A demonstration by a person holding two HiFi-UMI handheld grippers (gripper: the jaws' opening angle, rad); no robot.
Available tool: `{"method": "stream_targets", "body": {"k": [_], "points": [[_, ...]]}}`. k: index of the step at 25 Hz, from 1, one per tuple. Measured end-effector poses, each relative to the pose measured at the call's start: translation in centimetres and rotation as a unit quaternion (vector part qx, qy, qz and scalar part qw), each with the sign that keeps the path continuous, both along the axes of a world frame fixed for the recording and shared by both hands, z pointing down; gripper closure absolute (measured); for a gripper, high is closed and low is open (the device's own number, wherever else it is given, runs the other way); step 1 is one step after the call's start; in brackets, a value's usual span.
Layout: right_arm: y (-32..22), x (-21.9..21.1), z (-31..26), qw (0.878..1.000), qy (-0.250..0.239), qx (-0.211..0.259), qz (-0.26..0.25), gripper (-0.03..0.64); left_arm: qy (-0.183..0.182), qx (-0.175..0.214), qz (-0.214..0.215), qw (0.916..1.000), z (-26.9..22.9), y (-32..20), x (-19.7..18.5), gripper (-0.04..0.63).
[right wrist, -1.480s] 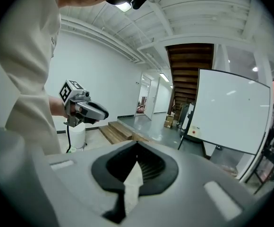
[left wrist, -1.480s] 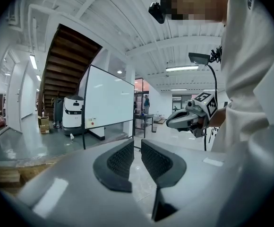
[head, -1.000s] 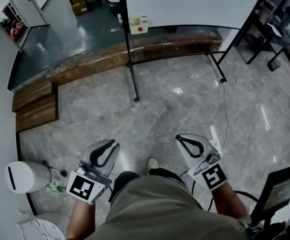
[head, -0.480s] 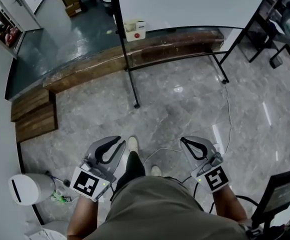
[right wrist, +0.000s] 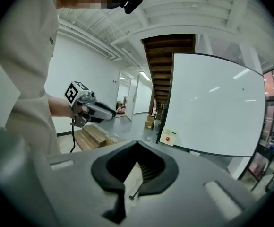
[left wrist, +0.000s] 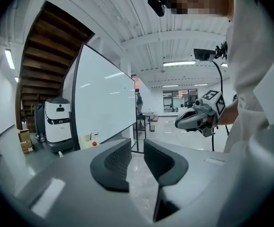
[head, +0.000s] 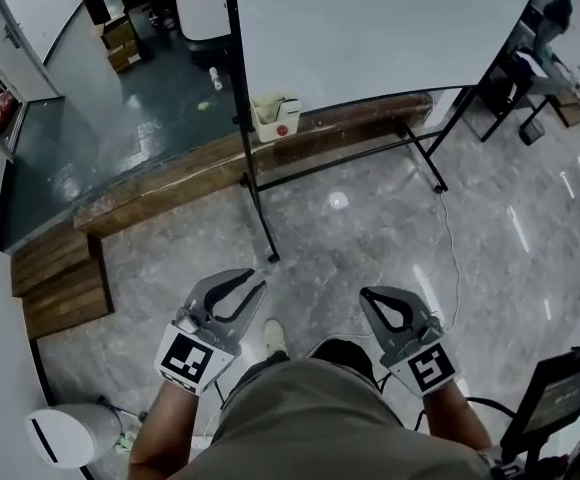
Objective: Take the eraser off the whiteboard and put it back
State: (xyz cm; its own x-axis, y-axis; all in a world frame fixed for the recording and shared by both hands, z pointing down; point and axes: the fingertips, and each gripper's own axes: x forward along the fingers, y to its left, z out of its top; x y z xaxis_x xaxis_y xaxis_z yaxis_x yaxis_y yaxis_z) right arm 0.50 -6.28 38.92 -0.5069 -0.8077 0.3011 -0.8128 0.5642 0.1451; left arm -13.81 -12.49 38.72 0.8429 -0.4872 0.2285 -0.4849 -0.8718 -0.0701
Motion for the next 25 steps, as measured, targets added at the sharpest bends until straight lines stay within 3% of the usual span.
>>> {"method": "stream_targets", "body": {"k": [3,5,11,25], "points": [[-2.3,-1.1,0.3,1.000,-0.008,-0.005,0.011,0.615,-0.008,-0.011,0.000,0.9999,0.0,-4.0,-0.3,0.498],[-3.5,-1.4,0.5,1.000,-0.011,-0.007,0.011,0.615,-0.012,0.003,0.004,0.9999,0.3,-6.5,-0.2,0.494],[-7.8,1.5,1.2,1.000,-0.013,-0.018,0.020,0.615,-0.037,0.024,0.007,0.9990,0.7,-14.1,2.8,0.479],[-19.7,15.1,0.6,1.000,-0.018,-0.006,0.025,0.615,-0.157,0.042,-0.021,0.9864,4.8,-32.5,13.6,0.399]]}}
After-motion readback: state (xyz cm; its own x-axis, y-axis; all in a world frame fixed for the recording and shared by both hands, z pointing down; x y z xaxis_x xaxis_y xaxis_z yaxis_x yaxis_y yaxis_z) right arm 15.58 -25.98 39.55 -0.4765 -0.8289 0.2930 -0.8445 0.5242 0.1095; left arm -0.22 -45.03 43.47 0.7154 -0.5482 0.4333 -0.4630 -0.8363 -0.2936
